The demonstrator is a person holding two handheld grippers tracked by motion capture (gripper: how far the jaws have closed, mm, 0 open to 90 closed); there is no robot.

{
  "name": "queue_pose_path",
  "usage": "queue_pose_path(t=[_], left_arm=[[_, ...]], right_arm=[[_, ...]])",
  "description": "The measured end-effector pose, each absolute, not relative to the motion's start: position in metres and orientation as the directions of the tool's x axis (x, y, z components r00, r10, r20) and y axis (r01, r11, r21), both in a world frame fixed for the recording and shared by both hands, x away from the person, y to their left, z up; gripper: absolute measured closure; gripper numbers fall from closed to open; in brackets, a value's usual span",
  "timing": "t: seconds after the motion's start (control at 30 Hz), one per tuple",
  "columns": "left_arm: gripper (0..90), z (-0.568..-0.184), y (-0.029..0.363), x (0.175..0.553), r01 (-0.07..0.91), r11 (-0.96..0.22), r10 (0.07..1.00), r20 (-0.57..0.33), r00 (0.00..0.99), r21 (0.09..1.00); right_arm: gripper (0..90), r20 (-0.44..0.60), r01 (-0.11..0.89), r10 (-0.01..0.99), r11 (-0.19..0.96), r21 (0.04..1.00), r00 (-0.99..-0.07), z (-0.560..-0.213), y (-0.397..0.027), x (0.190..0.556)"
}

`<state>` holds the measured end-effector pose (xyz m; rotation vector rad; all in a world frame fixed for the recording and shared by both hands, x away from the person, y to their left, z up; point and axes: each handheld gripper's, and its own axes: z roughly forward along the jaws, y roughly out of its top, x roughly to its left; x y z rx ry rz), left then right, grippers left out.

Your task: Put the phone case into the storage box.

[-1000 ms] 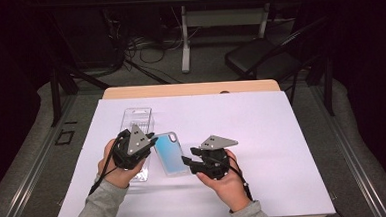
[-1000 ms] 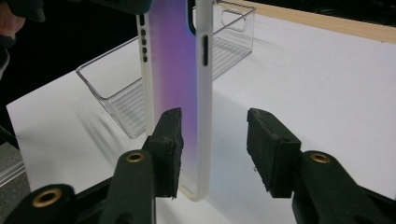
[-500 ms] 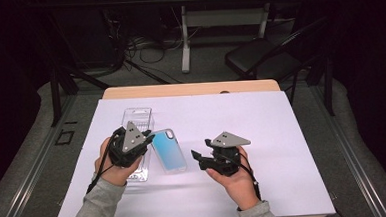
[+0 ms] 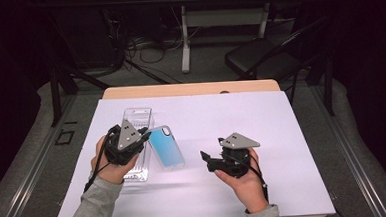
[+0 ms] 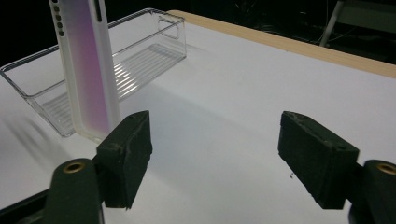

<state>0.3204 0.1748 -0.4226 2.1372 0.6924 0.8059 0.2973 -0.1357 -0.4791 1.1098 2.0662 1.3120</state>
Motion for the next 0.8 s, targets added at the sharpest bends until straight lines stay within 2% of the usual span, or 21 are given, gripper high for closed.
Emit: queue_pose_path(t=[0.8], left_arm=[[80.1,-0.42,0.18,0.32,0.219,-0.575,0.694,0.329,0.641,0.788]], right_arm=[[22.3,0.045,0.388,0.872,0.169,0.906,-0.487,-0.487,-0.195,0.281]])
